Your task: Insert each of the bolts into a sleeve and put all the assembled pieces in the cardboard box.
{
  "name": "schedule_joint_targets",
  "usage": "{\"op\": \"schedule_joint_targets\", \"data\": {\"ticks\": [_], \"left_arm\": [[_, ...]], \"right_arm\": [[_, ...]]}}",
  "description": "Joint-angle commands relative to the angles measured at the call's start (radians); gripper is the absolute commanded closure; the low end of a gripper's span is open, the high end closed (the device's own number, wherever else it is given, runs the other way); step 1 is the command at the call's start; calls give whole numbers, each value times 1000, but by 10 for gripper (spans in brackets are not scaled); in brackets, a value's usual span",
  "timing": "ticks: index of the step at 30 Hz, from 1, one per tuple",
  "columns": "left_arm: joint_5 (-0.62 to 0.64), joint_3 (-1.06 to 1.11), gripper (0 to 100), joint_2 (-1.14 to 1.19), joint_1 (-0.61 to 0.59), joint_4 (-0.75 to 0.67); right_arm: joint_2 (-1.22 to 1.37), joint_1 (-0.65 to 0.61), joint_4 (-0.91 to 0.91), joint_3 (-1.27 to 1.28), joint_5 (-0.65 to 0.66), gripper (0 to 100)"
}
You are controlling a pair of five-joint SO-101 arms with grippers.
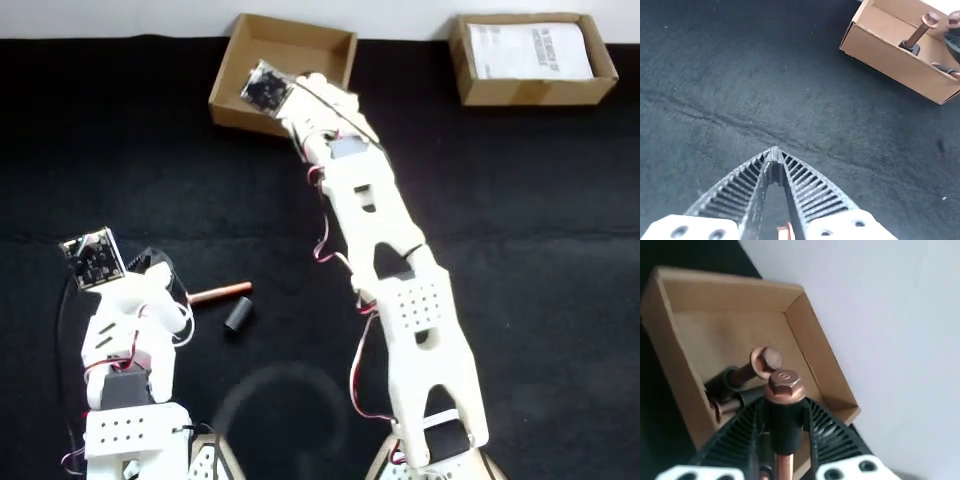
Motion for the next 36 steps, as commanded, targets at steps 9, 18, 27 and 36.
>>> {"op": "schedule_joint_targets", "data": {"ticks": [9,18,27,36], "left_arm": [[-8,24,987,-15,-10,6],[-8,24,987,-61,-2,68],[-8,24,987,-61,-2,64],[-8,24,987,-61,-47,61]], "right_arm": [[120,12,242,-395,-8,826],[120,27,532,-642,-419,775],[74,15,967,-903,-792,775],[-113,-53,1279,-895,-990,775]]}}
